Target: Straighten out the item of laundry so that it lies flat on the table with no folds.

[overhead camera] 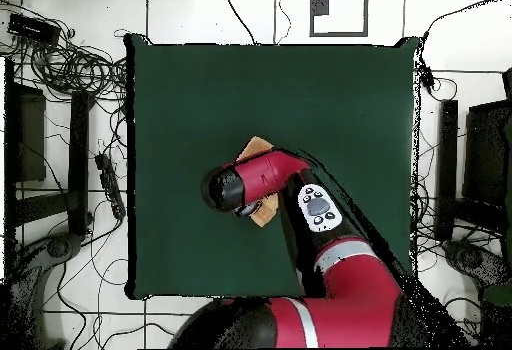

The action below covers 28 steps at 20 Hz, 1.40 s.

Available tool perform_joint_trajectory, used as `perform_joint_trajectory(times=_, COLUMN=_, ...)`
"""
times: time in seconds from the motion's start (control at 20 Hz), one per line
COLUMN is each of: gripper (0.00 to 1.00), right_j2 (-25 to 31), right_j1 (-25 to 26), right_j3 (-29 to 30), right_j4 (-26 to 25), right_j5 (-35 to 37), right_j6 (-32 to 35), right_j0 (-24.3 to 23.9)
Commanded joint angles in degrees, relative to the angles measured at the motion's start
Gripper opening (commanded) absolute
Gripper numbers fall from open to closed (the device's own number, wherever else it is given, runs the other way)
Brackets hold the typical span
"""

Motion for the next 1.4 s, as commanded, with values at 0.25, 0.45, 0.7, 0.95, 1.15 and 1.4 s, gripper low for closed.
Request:
perform_joint_trajectory(times=0.25, gripper=0.0, right_j2=-2.9, right_j1=9.9, right_j3=-2.9, right_j4=4.6, right_j5=-12.0, right_j6=17.7, right_j0=4.3)
perform_joint_trajectory(times=0.45, gripper=0.0, right_j2=-3.2, right_j1=9.4, right_j3=-2.6, right_j4=6.5, right_j5=-11.8, right_j6=16.1, right_j0=4.4)
perform_joint_trajectory(times=0.7, gripper=0.0, right_j2=-3.5, right_j1=3.8, right_j3=1.4, right_j4=11.5, right_j5=-7.7, right_j6=16.3, right_j0=4.4)
perform_joint_trajectory(times=0.95, gripper=0.0, right_j2=-2.4, right_j1=-4.8, right_j3=6.2, right_j4=16.7, right_j5=-2.0, right_j6=14.2, right_j0=3.0)
perform_joint_trajectory(times=1.15, gripper=0.0, right_j2=-1.8, right_j1=-6.7, right_j3=6.7, right_j4=19.2, right_j5=1.1, right_j6=11.2, right_j0=1.7)
perform_joint_trajectory(times=1.4, gripper=0.0, right_j2=-1.2, right_j1=-9.4, right_j3=4.7, right_j4=22.1, right_j5=8.7, right_j6=6.0, right_j0=0.1)
